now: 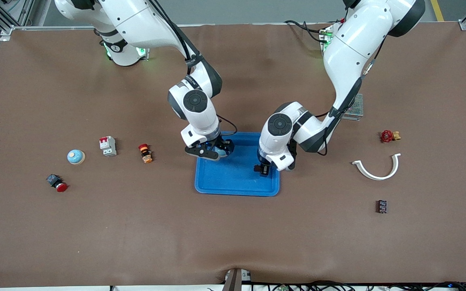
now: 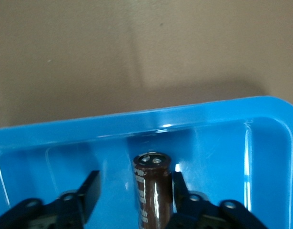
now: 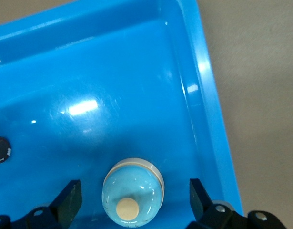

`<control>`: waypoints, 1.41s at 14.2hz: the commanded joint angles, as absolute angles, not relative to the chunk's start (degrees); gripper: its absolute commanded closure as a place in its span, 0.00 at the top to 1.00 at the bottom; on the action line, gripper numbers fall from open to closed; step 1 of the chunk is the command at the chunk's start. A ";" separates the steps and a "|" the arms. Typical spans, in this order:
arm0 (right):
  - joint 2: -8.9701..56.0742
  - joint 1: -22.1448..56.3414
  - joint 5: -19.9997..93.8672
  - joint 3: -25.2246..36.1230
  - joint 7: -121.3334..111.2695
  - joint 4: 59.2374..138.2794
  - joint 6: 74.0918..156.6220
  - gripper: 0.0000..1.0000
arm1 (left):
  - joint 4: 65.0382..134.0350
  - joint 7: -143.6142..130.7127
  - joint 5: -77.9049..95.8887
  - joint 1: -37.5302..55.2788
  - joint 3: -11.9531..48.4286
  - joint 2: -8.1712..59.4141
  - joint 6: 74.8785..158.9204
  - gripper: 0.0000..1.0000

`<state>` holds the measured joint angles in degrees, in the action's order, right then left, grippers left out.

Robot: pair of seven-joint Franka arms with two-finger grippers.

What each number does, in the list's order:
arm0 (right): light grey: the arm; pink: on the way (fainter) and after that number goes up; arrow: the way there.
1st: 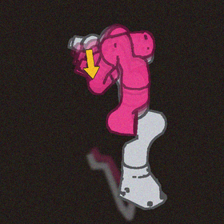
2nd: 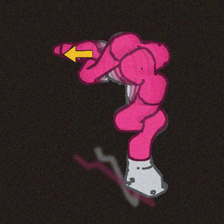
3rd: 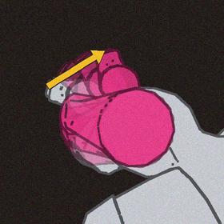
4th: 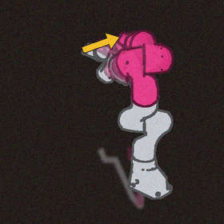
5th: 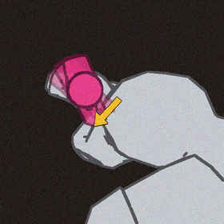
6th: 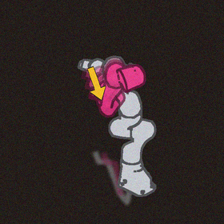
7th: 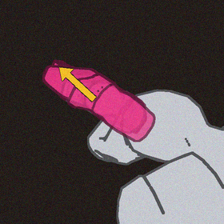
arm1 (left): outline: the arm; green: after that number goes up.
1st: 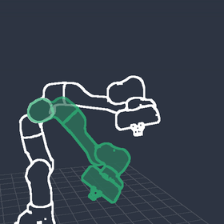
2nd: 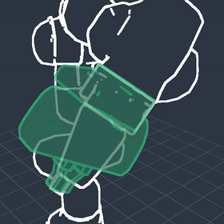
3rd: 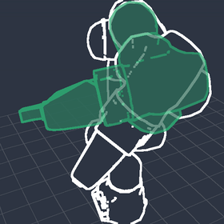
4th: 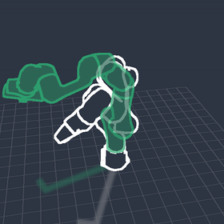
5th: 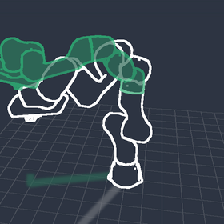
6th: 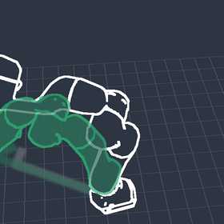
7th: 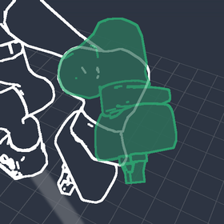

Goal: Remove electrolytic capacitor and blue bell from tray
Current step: 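Grasp the second capacitor with the left gripper while the right gripper grasps the bell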

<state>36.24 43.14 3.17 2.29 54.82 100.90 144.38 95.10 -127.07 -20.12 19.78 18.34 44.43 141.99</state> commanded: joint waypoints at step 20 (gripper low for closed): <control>41.48 46.32 0.79 3.25 56.78 97.29 145.90 0.46 | 87.96 -66.94 -12.39 9.15 21.01 31.83 109.69 0.00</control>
